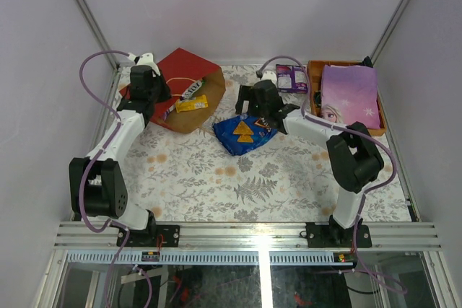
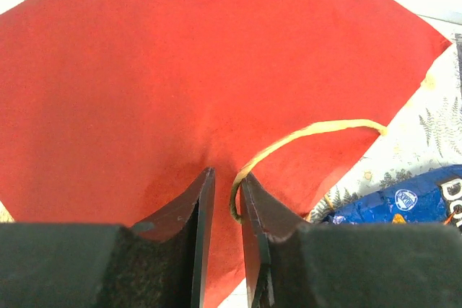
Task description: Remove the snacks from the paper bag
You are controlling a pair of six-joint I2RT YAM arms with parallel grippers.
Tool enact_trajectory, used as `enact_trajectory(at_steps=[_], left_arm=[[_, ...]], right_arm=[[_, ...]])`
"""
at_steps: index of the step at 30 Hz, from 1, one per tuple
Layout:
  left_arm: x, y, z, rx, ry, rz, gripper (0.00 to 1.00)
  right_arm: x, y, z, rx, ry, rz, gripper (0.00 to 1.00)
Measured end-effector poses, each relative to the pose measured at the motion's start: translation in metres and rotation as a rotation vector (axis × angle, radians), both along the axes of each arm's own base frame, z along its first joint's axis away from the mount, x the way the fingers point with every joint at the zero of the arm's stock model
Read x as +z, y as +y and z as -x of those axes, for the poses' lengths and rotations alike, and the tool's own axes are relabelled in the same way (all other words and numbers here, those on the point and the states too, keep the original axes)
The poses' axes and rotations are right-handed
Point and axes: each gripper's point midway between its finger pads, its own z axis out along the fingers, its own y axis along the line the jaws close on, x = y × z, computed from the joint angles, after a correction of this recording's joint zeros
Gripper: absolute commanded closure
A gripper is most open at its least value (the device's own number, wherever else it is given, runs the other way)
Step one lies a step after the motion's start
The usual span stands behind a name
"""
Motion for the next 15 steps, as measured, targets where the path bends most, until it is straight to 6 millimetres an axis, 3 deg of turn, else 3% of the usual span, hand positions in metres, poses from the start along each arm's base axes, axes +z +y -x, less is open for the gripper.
enact_trajectory(at_steps=[4, 9, 12, 15], left_arm=[[0.0, 0.0, 0.0, 0.0, 0.0, 0.0, 0.8], [-0.001, 0.0, 0.0, -0.001, 0.003, 0.001, 0.8], [-0.005, -0.001, -0.001, -0.006, 0.012, 0.003, 0.8], [-0.009, -0.003, -0.002, -0.012, 0.02, 0.006, 0.8]], right_arm=[[-0.045, -0.019, 0.028, -0.004, 0.09, 0.069, 0.01], [-0.106, -0.069, 0.093, -0.028, 0.216, 0.171, 0.01], [-0.104, -0.081, 0.099, -0.052, 0.217, 0.161, 0.01], [-0.104, -0.093, 0.089, -0.096, 0.236, 0.086, 0.01]])
